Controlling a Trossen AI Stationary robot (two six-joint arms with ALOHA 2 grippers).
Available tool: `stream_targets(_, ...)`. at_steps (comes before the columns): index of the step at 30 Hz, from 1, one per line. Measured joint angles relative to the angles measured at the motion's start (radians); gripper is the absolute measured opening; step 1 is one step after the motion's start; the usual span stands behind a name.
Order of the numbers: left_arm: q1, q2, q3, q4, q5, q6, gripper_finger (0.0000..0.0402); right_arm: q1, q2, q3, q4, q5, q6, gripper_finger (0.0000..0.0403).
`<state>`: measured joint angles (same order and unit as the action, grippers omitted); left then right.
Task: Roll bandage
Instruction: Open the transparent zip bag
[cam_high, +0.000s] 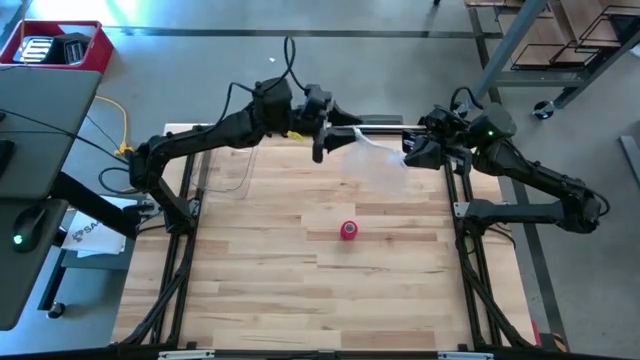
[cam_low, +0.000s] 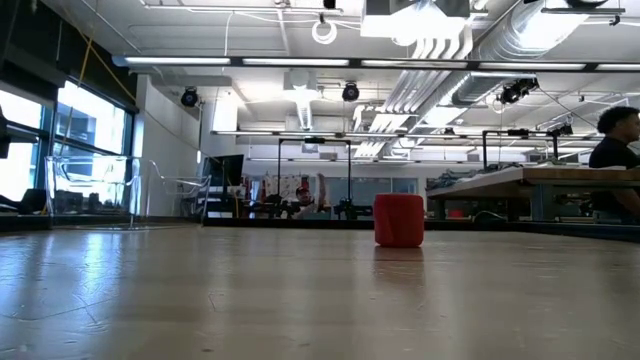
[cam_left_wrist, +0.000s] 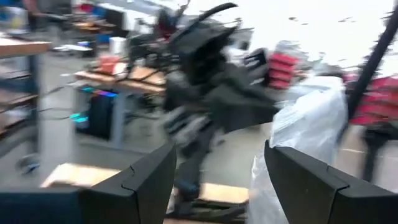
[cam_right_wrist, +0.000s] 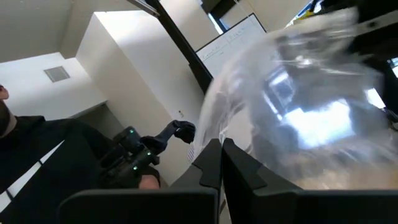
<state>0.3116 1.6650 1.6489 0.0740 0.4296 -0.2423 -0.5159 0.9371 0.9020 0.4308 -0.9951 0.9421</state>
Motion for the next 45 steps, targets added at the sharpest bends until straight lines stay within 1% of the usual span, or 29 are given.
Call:
stream_targets(5, -0.019, -0.001, 0.000, -0.004, 0.061, -0.030, 0.0233, 0.000, 0.000, 0.000, 0.000, 0.000, 0.000, 0.0000)
stream_targets(7, -0.018, -0.001, 0.000, -0.023, 0.068, -0.044, 0.0230, 0.000, 0.000, 0.000, 0.000, 0.000, 0.000, 0.0000)
stream_targets(10, 0.005, -0.018, 0.000, -0.091, 0.067, -0.047, 0.0228, 0.000, 0.000, 0.000, 0.000, 0.000, 0.007, 0.0000)
stream_targets(12, 0.023, -0.035, 0.000, -0.139, 0.079, -0.088, 0.0227, 0.000, 0.000, 0.000, 0.000, 0.000, 0.026, 0.0000)
stream_targets(13, 0.033, -0.043, 0.000, -0.140, 0.106, -0.110, 0.0227, 0.002, 0.000, 0.000, 0.000, 0.000, 0.030, 0.0000)
stream_targets(16, 0.058, -0.058, 0.000, -0.106, 0.236, -0.168, 0.0227, 0.006, -0.001, 0.000, 0.000, 0.000, 0.034, 0.0000)
stream_targets(18, 0.063, -0.059, 0.000, -0.044, 0.308, -0.198, 0.0227, 0.006, -0.001, 0.000, 0.000, 0.000, 0.036, 0.0000)
stream_targets(20, 0.063, -0.059, 0.000, 0.014, 0.351, -0.232, 0.0227, 0.006, -0.001, 0.000, 0.000, 0.001, 0.045, 0.0000)
stream_targets(28, 0.055, -0.051, 0.001, 0.120, 0.342, -0.316, 0.0227, 0.006, -0.001, 0.000, 0.004, 0.001, 0.044, 0.0000)
stream_targets(30, 0.052, -0.050, 0.001, 0.108, 0.336, -0.321, 0.0227, 0.006, -0.001, 0.000, 0.005, 0.001, 0.044, 0.0000)
stream_targets(35, 0.054, -0.049, 0.001, -0.007, 0.253, -0.227, 0.0227, 0.006, -0.001, 0.000, 0.008, 0.001, 0.040, 0.0000)
stream_targets(38, 0.051, -0.042, 0.001, -0.060, 0.235, -0.184, 0.0227, 0.006, -0.001, 0.000, 0.008, 0.001, 0.037, 0.0000)
stream_targets(41, 0.035, -0.037, 0.000, -0.070, 0.235, -0.157, 0.0227, 0.006, -0.001, 0.000, 0.008, 0.001, 0.037, 0.0000)
stream_targets(45, 0.006, -0.034, 0.000, -0.016, 0.214, -0.116, 0.0217, 0.006, -0.001, 0.000, 0.008, 0.001, 0.037, 0.0000)
